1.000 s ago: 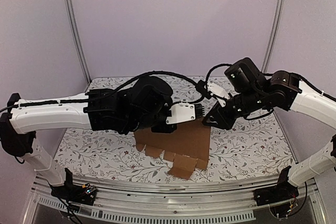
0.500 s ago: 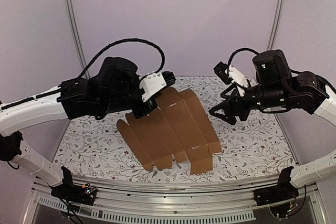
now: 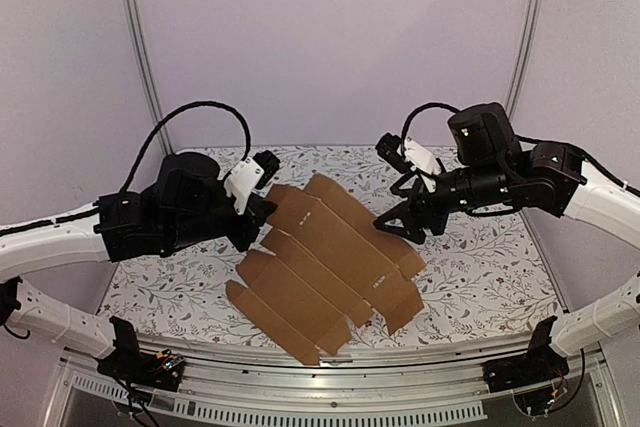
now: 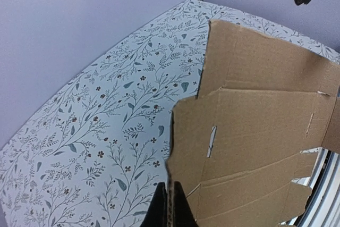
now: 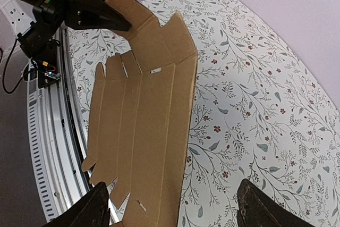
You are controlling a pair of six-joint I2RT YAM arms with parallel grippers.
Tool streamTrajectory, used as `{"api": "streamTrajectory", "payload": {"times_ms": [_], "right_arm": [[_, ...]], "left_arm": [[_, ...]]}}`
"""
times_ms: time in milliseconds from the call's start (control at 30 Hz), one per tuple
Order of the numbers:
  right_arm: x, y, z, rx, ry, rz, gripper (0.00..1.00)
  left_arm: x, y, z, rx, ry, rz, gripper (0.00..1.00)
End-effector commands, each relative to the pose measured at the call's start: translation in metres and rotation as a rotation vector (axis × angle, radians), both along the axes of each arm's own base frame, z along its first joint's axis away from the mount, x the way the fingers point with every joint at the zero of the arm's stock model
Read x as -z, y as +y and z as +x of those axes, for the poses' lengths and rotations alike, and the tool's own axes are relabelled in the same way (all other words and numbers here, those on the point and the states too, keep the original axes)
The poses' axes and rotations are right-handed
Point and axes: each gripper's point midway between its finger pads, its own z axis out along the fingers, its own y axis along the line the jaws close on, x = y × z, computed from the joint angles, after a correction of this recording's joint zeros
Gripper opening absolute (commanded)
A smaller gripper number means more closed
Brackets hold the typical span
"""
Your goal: Fold the paper box
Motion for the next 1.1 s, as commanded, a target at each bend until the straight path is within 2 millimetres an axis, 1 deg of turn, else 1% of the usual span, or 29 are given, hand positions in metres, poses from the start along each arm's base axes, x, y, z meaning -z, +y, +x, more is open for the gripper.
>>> {"api": "streamTrajectory", "payload": {"times_ms": [0,33,167,333,367,400,433,533,700,733,867,1067], "right_arm": [[0.008,0.021,0.01,-0.071,0.078,0.034,0.81],[0.012,0.026,0.012,-0.081,0.093,0.033,0.8],[0.018,0.039,0.019,-0.127,0.143,0.055,0.77],[0.026,0.052,0.037,-0.135,0.191,0.066,0.73],[0.026,0.054,0.04,-0.136,0.194,0.069,0.71],[0.031,0.058,0.044,-0.137,0.208,0.062,0.69],[0.031,0.062,0.048,-0.136,0.212,0.063,0.68],[0.033,0.069,0.059,-0.133,0.213,0.064,0.66],[0.038,0.081,0.075,-0.12,0.225,0.06,0.63],[0.043,0.083,0.079,-0.111,0.232,0.053,0.63],[0.054,0.087,0.093,-0.063,0.227,0.033,0.64],[0.067,0.082,0.11,0.019,0.213,-0.001,0.66]], "left_arm": [[0.0,0.007,0.001,-0.069,0.046,-0.168,0.0],[0.003,0.01,0.001,-0.08,0.051,-0.179,0.0],[0.013,0.024,0.001,-0.135,0.05,-0.207,0.0],[0.021,0.038,0.0,-0.176,0.039,-0.211,0.0],[0.021,0.041,-0.001,-0.18,0.032,-0.219,0.0],[0.022,0.044,-0.001,-0.19,0.026,-0.224,0.0],[0.024,0.048,0.0,-0.203,0.02,-0.225,0.0],[0.029,0.063,0.003,-0.269,-0.005,-0.227,0.0],[0.042,0.089,0.01,-0.396,-0.027,-0.223,0.0],[0.045,0.092,0.012,-0.415,-0.02,-0.22,0.0],[0.062,0.1,0.016,-0.467,0.021,-0.203,0.0],[0.083,0.105,0.026,-0.526,0.074,-0.176,0.0]]}}
